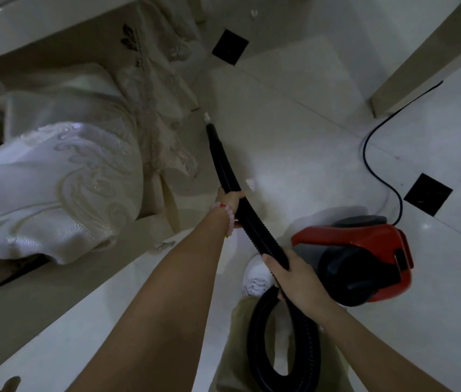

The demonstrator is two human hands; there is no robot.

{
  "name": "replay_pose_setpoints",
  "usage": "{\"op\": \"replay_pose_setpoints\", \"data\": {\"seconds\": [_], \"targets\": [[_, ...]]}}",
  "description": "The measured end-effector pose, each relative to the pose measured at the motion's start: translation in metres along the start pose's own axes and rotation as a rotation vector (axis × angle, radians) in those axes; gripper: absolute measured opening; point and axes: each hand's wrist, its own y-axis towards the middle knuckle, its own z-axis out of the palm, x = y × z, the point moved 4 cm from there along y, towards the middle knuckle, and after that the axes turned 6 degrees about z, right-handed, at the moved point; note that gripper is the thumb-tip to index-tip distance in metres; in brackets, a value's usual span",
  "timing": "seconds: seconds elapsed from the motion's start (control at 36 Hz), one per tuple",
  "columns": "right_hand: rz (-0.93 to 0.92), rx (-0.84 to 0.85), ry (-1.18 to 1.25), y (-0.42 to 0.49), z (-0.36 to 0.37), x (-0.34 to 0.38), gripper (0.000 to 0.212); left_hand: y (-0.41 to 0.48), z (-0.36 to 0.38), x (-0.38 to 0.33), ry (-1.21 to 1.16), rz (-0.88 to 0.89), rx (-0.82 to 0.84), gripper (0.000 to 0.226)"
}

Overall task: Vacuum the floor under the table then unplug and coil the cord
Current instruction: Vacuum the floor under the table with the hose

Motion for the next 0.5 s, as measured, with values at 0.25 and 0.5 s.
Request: {"op": "replay_pose_setpoints", "data": {"seconds": [0.25, 0.5], "targets": [[0.0, 0.003, -0.022, 0.021, -0.005, 0.016, 0.03, 0.017, 0.003, -0.026, 0.067, 0.015, 0.03, 0.067], [0.038, 0.008, 0.048, 0.006, -0.007, -0.001, 0.029, 0.004, 0.02, -0.014, 0.162, 0.0, 0.12, 0.055]]}}
